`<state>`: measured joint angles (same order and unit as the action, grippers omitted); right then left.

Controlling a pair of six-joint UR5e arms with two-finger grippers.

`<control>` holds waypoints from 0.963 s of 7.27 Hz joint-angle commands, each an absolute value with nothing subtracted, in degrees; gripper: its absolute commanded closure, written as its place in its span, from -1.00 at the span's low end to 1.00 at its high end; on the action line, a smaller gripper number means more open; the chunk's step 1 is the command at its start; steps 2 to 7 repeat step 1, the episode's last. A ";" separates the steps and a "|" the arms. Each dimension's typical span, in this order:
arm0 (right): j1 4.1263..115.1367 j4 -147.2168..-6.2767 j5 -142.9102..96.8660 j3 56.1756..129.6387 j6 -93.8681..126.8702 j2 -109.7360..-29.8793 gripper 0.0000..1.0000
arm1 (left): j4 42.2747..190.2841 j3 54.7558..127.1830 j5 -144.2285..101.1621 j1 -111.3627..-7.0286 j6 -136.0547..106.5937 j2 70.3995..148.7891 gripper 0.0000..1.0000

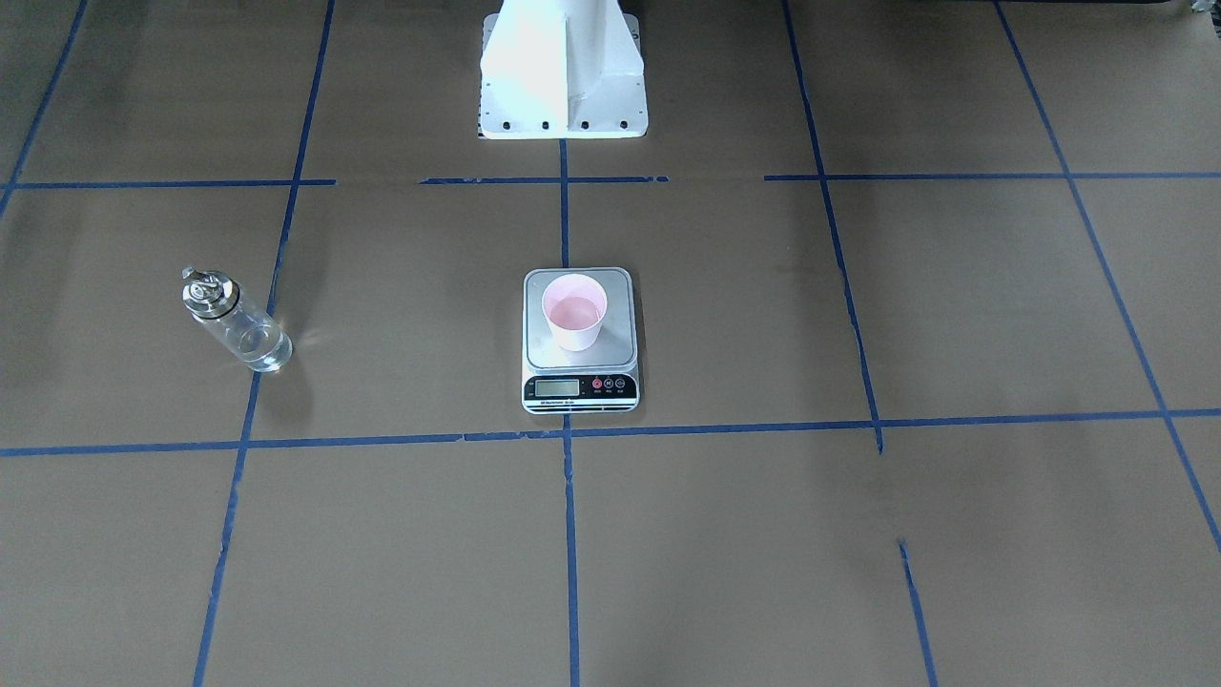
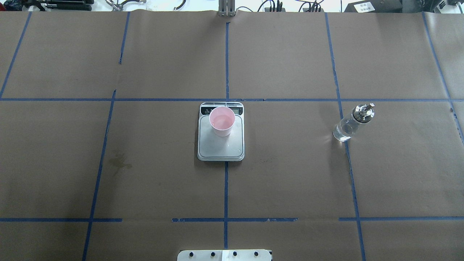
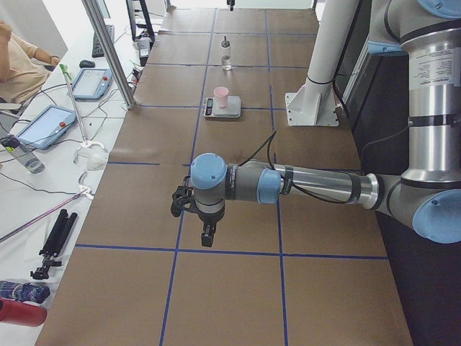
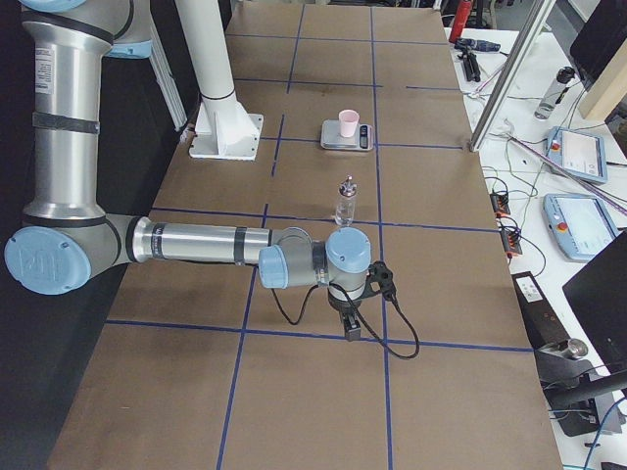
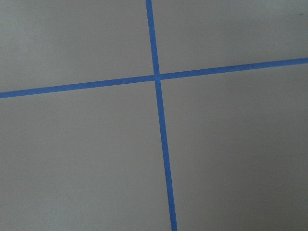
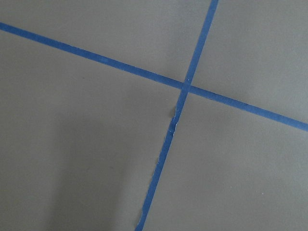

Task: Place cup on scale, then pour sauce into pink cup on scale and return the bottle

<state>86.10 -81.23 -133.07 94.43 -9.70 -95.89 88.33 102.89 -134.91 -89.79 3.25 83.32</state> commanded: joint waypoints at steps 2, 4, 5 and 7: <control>86.04 -81.30 -133.07 94.39 -9.67 -95.89 -1.00 | 88.33 102.83 -134.91 -89.74 3.25 83.32 -1.00; 86.04 -81.30 -133.07 94.39 -9.67 -95.89 -1.00 | 88.33 102.83 -134.91 -89.74 3.25 83.32 -1.00; 86.04 -81.30 -133.07 94.39 -9.67 -95.89 -1.00 | 88.33 102.83 -134.91 -89.74 3.25 83.32 -1.00; 86.04 -81.30 -133.07 94.39 -9.67 -95.89 -1.00 | 88.33 102.83 -134.91 -89.74 3.25 83.32 -1.00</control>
